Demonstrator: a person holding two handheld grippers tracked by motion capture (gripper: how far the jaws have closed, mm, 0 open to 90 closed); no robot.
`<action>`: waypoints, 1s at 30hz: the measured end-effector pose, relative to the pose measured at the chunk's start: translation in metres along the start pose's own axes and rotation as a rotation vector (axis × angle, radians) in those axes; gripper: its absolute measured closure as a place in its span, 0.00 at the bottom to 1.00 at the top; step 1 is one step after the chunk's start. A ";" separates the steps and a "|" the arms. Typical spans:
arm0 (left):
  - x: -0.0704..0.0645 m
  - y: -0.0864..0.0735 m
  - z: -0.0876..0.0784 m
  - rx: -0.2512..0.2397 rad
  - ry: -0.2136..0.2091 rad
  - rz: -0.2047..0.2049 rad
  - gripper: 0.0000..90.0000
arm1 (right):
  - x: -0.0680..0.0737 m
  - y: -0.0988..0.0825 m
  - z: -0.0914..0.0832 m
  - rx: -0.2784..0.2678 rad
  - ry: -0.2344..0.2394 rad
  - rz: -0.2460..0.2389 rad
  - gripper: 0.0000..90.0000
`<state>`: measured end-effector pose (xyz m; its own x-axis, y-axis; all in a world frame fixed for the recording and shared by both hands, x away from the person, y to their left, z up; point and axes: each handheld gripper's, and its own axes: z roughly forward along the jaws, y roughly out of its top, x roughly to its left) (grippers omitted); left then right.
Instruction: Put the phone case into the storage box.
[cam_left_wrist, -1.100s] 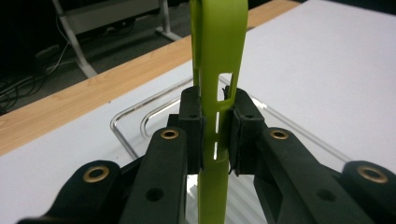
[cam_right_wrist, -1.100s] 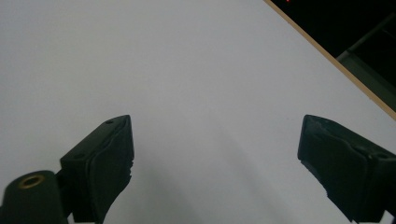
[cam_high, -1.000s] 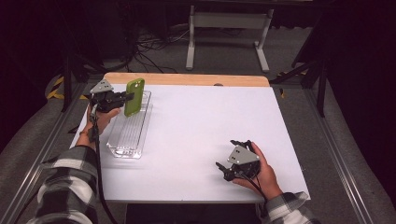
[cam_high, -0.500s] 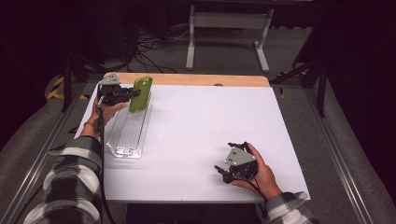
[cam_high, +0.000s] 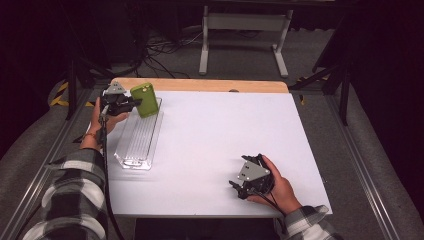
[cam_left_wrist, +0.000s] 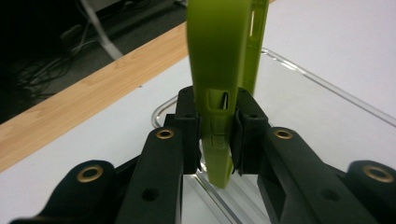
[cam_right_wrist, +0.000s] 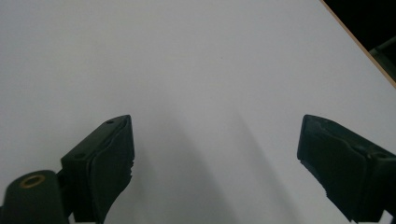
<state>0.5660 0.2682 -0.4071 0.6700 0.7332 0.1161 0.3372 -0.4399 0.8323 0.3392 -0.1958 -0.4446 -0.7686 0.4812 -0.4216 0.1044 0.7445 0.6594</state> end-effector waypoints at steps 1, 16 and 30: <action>-0.001 0.001 0.001 0.002 0.008 0.002 0.84 | 0.000 0.000 0.000 -0.002 0.001 -0.004 0.13; -0.010 0.004 0.016 0.027 0.111 -0.027 0.74 | 0.007 0.002 0.003 0.026 0.020 -0.066 0.14; -0.012 0.006 0.017 0.027 0.171 -0.056 0.65 | -0.001 0.000 -0.002 0.010 0.016 -0.022 0.14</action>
<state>0.5714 0.2473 -0.4127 0.5279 0.8337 0.1621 0.3900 -0.4075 0.8257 0.3388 -0.1975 -0.4429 -0.7808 0.4573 -0.4256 0.0934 0.7591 0.6442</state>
